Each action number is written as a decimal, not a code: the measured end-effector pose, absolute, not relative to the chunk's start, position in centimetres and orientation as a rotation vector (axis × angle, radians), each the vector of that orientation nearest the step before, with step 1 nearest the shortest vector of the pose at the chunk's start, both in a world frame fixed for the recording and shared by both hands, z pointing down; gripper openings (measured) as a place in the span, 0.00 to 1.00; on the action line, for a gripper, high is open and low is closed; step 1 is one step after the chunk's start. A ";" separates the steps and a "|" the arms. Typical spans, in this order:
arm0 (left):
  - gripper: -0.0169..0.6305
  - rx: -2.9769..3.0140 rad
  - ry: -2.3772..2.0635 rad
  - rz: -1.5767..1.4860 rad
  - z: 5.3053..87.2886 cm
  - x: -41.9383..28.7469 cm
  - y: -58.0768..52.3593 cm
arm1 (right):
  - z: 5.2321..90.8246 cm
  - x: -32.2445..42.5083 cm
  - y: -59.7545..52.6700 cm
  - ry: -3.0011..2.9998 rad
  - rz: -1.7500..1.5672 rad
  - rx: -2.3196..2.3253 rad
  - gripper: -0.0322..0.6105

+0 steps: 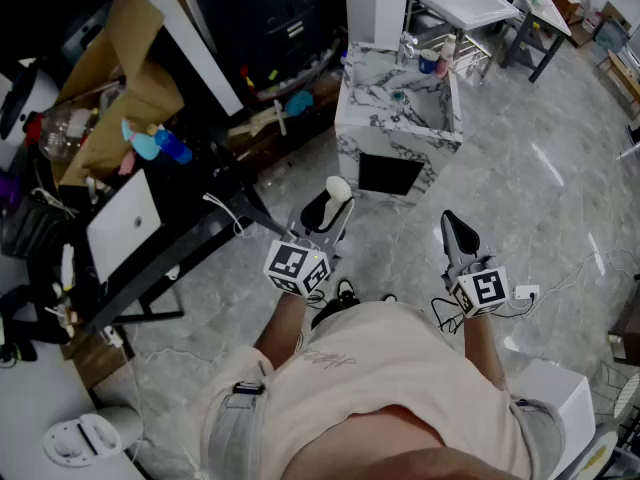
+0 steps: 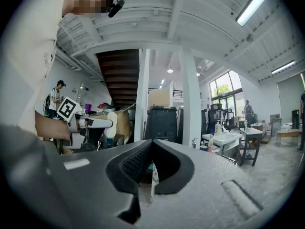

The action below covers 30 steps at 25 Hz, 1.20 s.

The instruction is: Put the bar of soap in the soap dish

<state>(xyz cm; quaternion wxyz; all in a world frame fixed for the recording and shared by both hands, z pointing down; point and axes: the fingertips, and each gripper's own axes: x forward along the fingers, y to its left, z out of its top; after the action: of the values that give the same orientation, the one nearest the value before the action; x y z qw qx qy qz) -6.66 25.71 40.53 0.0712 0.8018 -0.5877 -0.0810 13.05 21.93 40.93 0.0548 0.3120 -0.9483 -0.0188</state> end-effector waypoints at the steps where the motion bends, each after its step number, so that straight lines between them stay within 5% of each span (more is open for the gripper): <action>1: 0.33 2.414 -1.767 -0.238 40.6 -7.1 25.8 | 40.7 12.6 21.9 -2.876 -0.072 0.954 0.05; 30: 0.33 2.433 -1.665 -0.125 43.0 -11.9 18.9 | 45.9 8.0 14.4 -2.864 0.142 1.056 0.05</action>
<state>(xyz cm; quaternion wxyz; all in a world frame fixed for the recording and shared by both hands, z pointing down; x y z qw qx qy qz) -11.89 18.87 42.99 0.0951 0.8207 -0.5618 -0.0420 8.04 14.36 45.86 0.0428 0.3452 -0.9364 0.0463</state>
